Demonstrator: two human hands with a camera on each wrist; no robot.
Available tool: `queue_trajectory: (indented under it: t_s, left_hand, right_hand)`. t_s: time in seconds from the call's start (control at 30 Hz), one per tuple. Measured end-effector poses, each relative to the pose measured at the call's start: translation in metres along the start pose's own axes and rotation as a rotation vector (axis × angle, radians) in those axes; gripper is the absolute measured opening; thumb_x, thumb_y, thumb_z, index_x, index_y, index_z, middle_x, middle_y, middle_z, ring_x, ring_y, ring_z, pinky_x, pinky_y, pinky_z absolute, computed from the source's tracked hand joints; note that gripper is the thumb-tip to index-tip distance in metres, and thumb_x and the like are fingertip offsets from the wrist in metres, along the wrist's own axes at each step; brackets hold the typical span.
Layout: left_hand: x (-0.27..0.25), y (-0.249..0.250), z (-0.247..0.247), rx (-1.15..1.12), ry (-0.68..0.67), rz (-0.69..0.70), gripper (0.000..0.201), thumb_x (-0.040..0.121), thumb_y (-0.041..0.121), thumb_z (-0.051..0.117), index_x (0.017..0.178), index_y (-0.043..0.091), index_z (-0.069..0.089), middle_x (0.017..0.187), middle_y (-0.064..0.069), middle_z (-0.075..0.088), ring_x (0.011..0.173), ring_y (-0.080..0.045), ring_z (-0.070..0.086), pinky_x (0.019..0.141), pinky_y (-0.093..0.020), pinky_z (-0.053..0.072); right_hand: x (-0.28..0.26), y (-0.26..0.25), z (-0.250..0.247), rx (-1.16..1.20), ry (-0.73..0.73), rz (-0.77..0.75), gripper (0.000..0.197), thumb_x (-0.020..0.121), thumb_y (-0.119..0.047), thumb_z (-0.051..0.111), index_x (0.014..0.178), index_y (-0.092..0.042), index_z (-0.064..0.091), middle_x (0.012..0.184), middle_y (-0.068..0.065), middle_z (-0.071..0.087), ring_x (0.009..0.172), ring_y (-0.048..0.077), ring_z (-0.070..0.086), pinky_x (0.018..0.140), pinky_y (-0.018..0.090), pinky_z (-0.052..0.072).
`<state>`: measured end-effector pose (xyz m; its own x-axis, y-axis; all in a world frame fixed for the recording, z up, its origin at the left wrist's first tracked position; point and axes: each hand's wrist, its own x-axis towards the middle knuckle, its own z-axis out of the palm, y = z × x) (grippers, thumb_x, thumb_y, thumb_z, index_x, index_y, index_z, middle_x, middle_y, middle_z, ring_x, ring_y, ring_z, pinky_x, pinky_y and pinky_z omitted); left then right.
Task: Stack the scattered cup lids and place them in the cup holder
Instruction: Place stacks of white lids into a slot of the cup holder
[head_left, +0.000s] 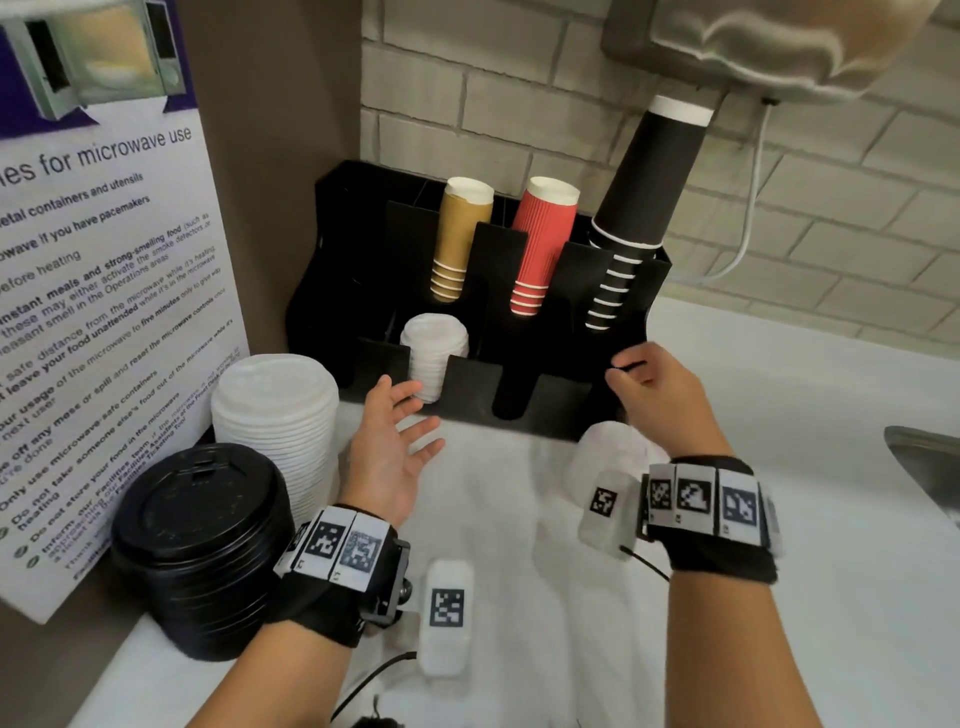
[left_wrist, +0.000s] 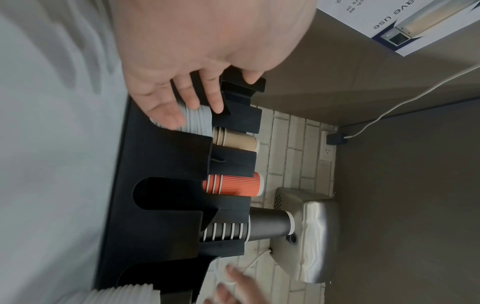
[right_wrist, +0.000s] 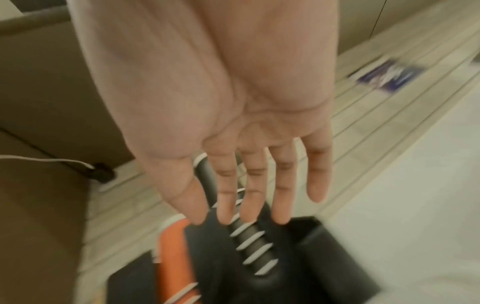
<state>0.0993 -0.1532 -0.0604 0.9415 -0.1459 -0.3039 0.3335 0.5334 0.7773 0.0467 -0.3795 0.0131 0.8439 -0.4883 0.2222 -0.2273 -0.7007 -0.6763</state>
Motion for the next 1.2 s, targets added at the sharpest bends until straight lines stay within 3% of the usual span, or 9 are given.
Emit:
queue_trajectory:
  t_s: [0.17,0.3,0.4,0.53,0.63,0.73,0.9,1.07,1.2]
  left_hand:
    - [-0.004,-0.002,0.004,0.013,-0.029,-0.005,0.038,0.101,0.045,0.039,0.110,0.016,0.063,0.111,-0.001,0.055,0.102,-0.022,0.059,0.076,-0.033,0.047]
    - [-0.007,-0.002,0.007,0.020,-0.055,-0.004,0.039,0.101,0.044,0.037,0.112,0.015,0.061,0.110,-0.001,0.055,0.100,-0.021,0.058,0.074,-0.032,0.047]
    - [-0.009,0.001,0.007,0.029,-0.069,-0.003,0.039,0.102,0.044,0.037,0.113,0.014,0.061,0.109,-0.001,0.055,0.099,-0.021,0.058,0.074,-0.032,0.047]
    - [-0.009,0.002,0.007,0.049,-0.076,0.006,0.040,0.101,0.043,0.037,0.114,0.014,0.061,0.112,-0.002,0.056,0.103,-0.022,0.058,0.076,-0.033,0.048]
    - [-0.009,0.002,0.007,0.054,-0.095,0.006,0.032,0.098,0.039,0.045,0.112,0.016,0.062,0.112,-0.004,0.057,0.100,-0.021,0.060,0.075,-0.032,0.048]
    - [-0.011,0.002,0.009,0.120,-0.164,0.009,0.019,0.094,0.035,0.056,0.106,0.024,0.066,0.116,-0.001,0.060,0.100,-0.019,0.063,0.076,-0.031,0.051]
    - [-0.021,0.000,0.014,0.212,-0.479,-0.049,0.062,0.069,0.062,0.067,0.128,0.047,0.054,0.137,0.005,0.054,0.116,-0.025,0.061,0.093,-0.041,0.055]
    - [-0.021,0.001,0.013,0.071,-0.606,-0.027,0.064,0.085,0.053,0.057,0.144,0.032,0.043,0.137,-0.008,0.059,0.121,-0.031,0.060,0.095,-0.048,0.053]
    - [-0.020,0.003,0.009,0.066,-0.594,-0.008,0.054,0.088,0.045,0.055,0.140,0.030,0.048,0.135,-0.010,0.060,0.117,-0.033,0.062,0.089,-0.046,0.056]
  right_hand:
    - [-0.019,0.043,-0.001,-0.126,-0.175,0.187,0.044,0.073,-0.036,0.079,0.105,-0.022,0.052,0.108,0.001,0.045,0.094,0.020,0.051,0.068,0.026,0.039]
    - [-0.023,0.048,0.008,-0.155,-0.269,0.225,0.063,0.063,-0.032,0.087,0.110,-0.025,0.045,0.113,0.001,0.036,0.094,0.023,0.049,0.062,0.026,0.040]
    - [-0.023,0.047,0.014,-0.193,-0.276,0.238,0.062,0.064,-0.025,0.086,0.110,-0.025,0.044,0.115,0.002,0.036,0.095,0.026,0.050,0.080,0.037,0.047]
    - [-0.024,0.042,0.011,-0.278,-0.266,0.257,0.056,0.068,-0.031,0.081,0.106,-0.032,0.039,0.112,-0.003,0.035,0.091,0.023,0.051,0.100,0.052,0.037]
    - [-0.023,0.032,-0.001,-0.308,-0.252,0.204,0.056,0.068,-0.034,0.081,0.104,-0.034,0.038,0.111,-0.004,0.037,0.089,0.021,0.050,0.100,0.050,0.036]
    - [-0.020,0.012,-0.010,-0.105,-0.273,0.044,0.059,0.064,-0.030,0.085,0.107,-0.032,0.044,0.110,-0.002,0.044,0.099,0.020,0.051,0.086,0.033,0.042]
    - [-0.031,-0.033,0.007,0.306,-0.496,-0.185,0.067,0.069,-0.027,0.083,0.120,-0.047,0.044,0.104,-0.006,0.056,0.095,0.014,0.060,0.076,0.023,0.049]
    - [-0.038,-0.050,0.029,0.370,-0.589,-0.275,0.059,0.076,-0.025,0.079,0.124,-0.042,0.051,0.115,0.002,0.054,0.103,0.016,0.059,0.088,0.031,0.054]
    - [-0.036,-0.045,0.026,0.376,-0.631,-0.268,0.060,0.074,-0.028,0.081,0.123,-0.046,0.052,0.113,-0.009,0.060,0.103,0.005,0.061,0.084,0.022,0.054]
